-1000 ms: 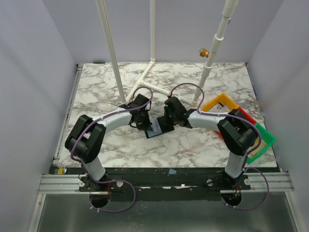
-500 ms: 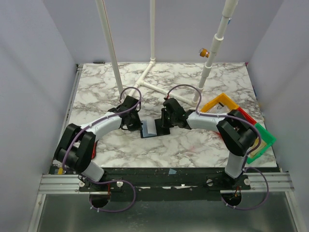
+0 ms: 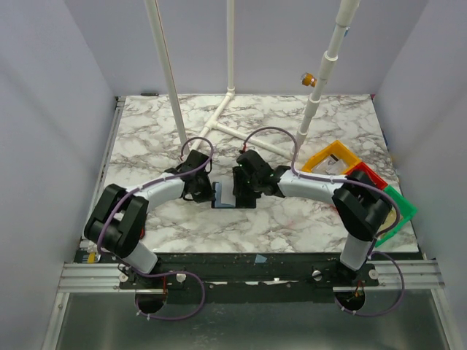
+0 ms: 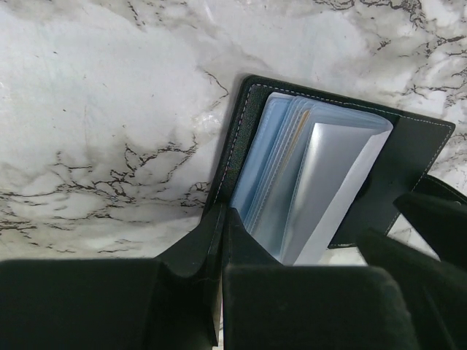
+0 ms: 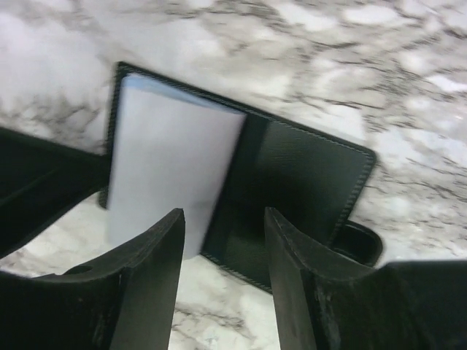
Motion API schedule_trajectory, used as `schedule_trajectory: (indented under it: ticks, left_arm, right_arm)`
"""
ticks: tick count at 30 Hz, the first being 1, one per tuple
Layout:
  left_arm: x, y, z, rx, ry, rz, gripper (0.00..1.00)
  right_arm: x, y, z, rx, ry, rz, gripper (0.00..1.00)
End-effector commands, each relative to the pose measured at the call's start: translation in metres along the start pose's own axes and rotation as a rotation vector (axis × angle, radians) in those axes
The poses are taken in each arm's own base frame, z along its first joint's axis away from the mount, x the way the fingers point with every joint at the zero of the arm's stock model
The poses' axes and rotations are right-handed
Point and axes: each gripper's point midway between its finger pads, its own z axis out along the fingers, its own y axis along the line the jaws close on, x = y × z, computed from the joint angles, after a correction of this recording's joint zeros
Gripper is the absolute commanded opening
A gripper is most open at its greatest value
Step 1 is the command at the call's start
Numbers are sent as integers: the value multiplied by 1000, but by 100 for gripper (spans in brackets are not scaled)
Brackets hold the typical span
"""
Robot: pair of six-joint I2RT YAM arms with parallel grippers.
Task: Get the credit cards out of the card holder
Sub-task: Remove the credit card from the card holder.
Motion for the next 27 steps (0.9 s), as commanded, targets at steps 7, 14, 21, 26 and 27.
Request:
schedule_trajectory:
  ticks: [7,14,21,26,27]
  left_arm:
    - [19,13,4,28,44,-61,0]
    - [31,17,7,53,68,-119,0]
    - [37,15,8,86,80,-153,0]
    - [38,15,9,92,84,-171,0]
    - [38,15,9,94,83,-175,0]
  right_arm:
    - [-2,36,12,58,-10,-67,70]
    - [-1,31,28,124,4,-37,79]
    - [2,32,37,147,7,-55,82]
    - [9,23,46,231,20,-98,82]
    - [11,19,47,257,18,-106,81]
